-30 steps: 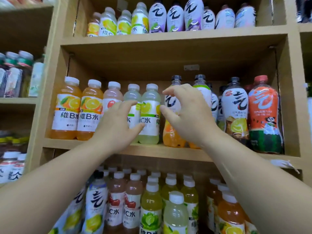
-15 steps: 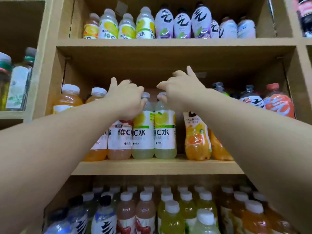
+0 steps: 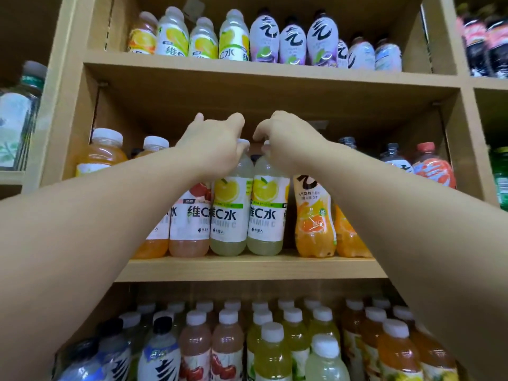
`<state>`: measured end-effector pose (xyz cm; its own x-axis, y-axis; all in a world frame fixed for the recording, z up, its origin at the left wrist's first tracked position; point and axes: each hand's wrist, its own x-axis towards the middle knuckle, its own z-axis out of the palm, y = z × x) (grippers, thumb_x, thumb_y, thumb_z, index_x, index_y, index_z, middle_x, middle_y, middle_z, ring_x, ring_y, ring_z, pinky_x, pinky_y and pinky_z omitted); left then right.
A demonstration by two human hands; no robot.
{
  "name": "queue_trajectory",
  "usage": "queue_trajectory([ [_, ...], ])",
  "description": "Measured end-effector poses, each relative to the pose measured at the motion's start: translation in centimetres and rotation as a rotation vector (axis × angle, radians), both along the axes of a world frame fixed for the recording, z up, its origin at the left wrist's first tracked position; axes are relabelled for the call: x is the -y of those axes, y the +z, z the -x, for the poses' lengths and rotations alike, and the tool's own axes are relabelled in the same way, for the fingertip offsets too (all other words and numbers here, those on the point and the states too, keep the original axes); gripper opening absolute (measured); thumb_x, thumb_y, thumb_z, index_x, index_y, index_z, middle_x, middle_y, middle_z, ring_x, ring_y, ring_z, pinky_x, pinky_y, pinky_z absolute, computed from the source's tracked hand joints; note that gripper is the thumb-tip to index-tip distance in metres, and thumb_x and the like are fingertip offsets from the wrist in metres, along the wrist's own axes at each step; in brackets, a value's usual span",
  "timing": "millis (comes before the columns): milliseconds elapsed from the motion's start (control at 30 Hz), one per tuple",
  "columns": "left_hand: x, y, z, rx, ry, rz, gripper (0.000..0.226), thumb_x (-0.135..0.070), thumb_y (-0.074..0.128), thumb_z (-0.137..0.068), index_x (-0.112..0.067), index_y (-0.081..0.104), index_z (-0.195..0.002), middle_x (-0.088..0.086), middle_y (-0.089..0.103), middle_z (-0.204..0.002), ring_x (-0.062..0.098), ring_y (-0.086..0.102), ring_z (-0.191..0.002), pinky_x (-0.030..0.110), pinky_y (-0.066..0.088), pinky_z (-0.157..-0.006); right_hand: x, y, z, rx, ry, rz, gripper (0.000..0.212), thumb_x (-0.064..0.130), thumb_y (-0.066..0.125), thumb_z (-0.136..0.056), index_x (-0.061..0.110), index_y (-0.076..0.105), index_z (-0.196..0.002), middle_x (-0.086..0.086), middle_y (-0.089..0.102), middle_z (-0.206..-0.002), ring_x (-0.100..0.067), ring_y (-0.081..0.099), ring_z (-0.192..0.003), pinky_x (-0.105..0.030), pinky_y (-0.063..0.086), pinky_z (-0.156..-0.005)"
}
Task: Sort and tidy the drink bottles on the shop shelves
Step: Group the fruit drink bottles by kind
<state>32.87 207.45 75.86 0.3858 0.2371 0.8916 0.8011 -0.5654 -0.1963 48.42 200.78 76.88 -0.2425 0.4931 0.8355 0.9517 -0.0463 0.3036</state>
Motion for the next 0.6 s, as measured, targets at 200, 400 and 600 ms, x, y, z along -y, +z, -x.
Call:
queue_trajectory([
  [200, 0.8, -1.1, 0.7, 0.080, -0.145, -0.013, 0.029, -0.048, 0.051, -0.100, -0.021, 0.053, -0.111, 0.002, 0.062, -0.097, 0.027, 0.057, -0.096, 0.038, 0.038, -0.071, 2.1, -0.3, -1.0, -0.148, 0.168, -0.034, 0.037, 0.030, 0.070, -0.095, 0.019, 0.069, -0.130, -0.002, 0.067, -0.128, -0.022, 0.060, -0.119, -0.035, 0.050, -0.099],
  [400, 2.2, -2.3, 1.5, 0.094, -0.239, -0.022, 0.046, -0.047, 0.055, -0.100, -0.019, 0.059, -0.136, 0.005, 0.063, -0.133, 0.027, 0.056, -0.122, 0.042, 0.046, -0.098, 3.3, -1.5, -1.0, -0.189, 0.225, -0.090, 0.047, 0.051, 0.070, -0.090, 0.019, 0.071, -0.125, -0.001, 0.070, -0.124, -0.020, 0.063, -0.115, -0.035, 0.052, -0.093],
  [600, 3.2, -4.4, 2.1, 0.088, -0.254, -0.160, 0.058, -0.050, 0.044, -0.096, -0.012, 0.060, -0.137, 0.014, 0.064, -0.117, 0.034, 0.056, -0.116, 0.043, 0.043, -0.095, 3.1, -4.2, -0.8, -0.013, 0.194, -0.241, 0.046, 0.051, 0.054, -0.101, 0.019, 0.062, -0.134, -0.008, 0.065, -0.126, -0.030, 0.058, -0.117, -0.041, 0.043, -0.091],
])
